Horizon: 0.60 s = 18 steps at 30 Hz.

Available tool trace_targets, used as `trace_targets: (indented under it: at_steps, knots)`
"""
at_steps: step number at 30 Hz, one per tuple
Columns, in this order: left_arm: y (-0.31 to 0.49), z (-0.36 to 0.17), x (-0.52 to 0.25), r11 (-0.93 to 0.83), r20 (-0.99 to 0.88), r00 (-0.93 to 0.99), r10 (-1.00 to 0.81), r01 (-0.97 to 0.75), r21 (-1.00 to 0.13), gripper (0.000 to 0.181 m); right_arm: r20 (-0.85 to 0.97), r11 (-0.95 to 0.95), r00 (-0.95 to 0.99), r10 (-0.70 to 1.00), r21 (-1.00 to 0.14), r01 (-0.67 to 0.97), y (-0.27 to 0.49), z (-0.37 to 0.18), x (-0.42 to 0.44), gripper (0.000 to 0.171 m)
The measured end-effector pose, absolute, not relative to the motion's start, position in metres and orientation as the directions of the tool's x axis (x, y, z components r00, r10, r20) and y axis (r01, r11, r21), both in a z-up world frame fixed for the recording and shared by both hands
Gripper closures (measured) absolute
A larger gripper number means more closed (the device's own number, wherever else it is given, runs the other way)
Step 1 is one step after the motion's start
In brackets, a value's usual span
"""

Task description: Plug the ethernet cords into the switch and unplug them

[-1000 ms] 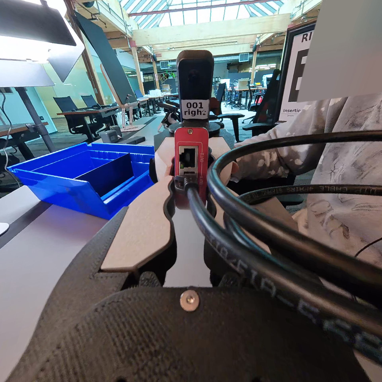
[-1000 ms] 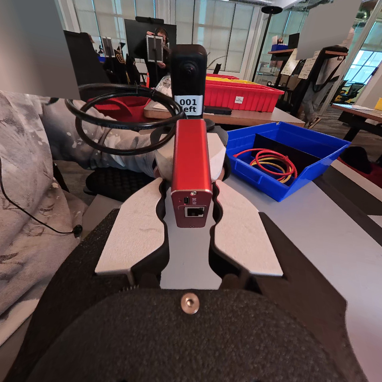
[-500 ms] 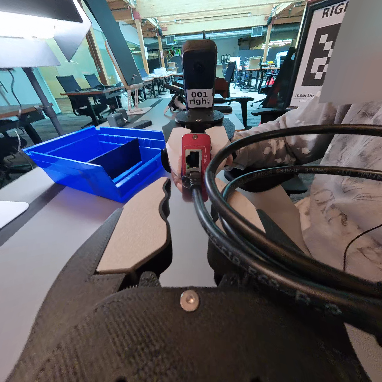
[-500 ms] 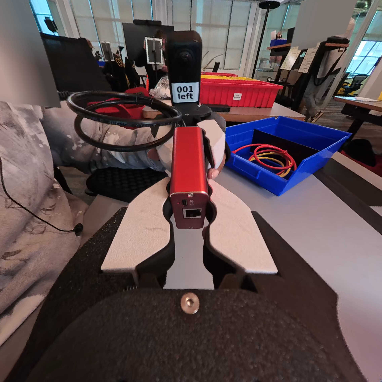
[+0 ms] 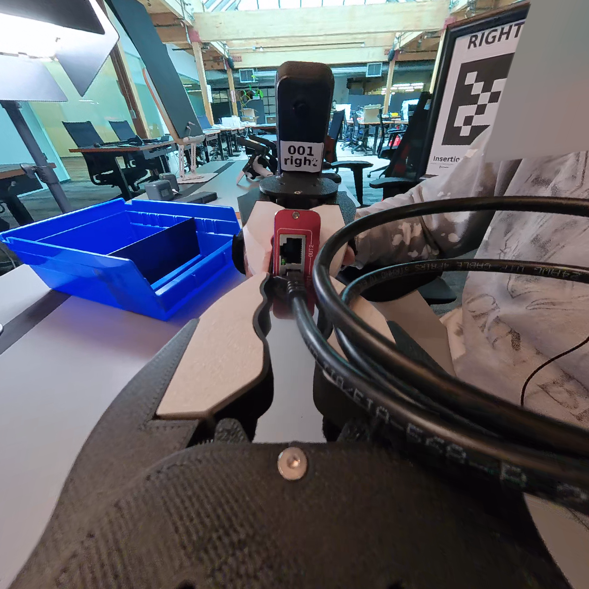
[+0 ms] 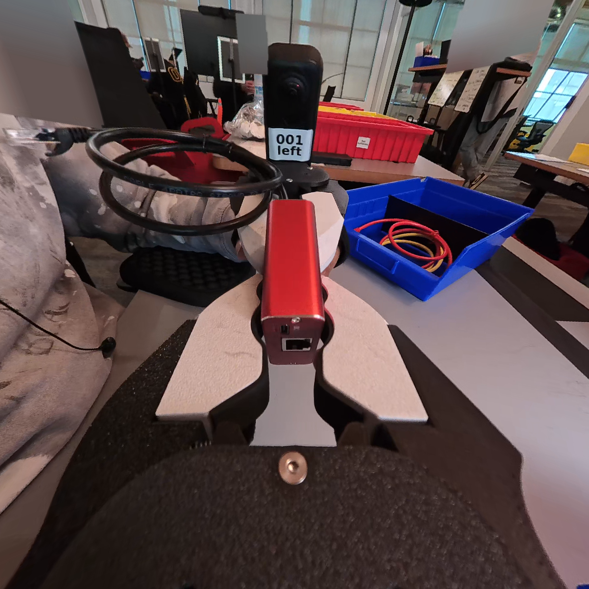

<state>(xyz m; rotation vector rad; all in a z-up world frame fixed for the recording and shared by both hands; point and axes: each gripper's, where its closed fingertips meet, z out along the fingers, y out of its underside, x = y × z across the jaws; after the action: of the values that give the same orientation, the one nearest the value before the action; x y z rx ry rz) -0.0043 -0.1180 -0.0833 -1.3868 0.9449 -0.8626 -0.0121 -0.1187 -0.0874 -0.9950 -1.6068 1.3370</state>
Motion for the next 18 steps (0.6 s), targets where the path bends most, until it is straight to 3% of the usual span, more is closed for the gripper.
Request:
trace_targets:
  at_steps: [6, 10, 14, 18]
  knots:
    - [-0.121, -0.087, -0.004, -0.005, -0.019, 0.373, -0.928, -0.062, -0.998, 0.155, 0.070, 0.111, -0.396, 0.916, -0.991, 0.081, -0.121, -0.088, -0.011, 0.142]
    - [-0.121, -0.095, -0.011, -0.034, -0.006, 0.356, -0.934, -0.106, -0.994, 0.142, 0.018, 0.046, -0.414, 0.910, -0.997, 0.058, -0.114, -0.081, -0.004, 0.142]
    - [-0.104, -0.111, -0.035, -0.049, -0.038, 0.445, -0.895, -0.182, -0.982, 0.142, -0.008, 0.014, -0.412, 0.911, -0.999, 0.049, -0.106, -0.078, 0.000, 0.142]
    - [-0.085, -0.119, -0.063, -0.113, 0.019, 0.531, -0.847, -0.145, -0.983, 0.145, -0.012, 0.010, -0.414, 0.910, -0.999, 0.050, -0.105, -0.078, 0.001, 0.142]
